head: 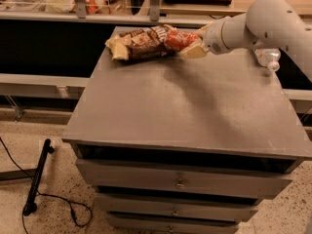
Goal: Move coke can near brown chip bag
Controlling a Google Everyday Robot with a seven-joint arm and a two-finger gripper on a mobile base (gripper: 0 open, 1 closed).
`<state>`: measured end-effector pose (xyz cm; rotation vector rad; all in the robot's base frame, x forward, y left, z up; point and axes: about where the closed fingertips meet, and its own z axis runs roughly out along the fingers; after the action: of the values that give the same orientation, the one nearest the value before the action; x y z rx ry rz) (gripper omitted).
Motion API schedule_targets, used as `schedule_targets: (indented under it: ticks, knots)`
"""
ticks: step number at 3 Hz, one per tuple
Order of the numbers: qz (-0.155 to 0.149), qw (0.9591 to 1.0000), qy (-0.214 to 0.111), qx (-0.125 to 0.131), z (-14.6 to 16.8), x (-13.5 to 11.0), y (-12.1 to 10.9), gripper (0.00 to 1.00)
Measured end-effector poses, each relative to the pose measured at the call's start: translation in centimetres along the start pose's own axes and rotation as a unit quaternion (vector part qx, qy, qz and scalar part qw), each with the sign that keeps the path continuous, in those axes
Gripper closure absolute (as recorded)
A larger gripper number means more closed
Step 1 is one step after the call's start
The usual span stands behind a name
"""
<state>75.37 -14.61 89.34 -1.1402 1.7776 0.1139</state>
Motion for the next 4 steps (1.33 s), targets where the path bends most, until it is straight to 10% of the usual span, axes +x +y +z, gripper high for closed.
schedule_targets:
  ticks: [2,4]
  knots:
    - [-0.012,0.9986,0.052,0.000,2.3,2.7,-1.3,0.90]
    - [-0.002,0.9970,0.078,0.007,1.6,4.5,-2.0,0.44]
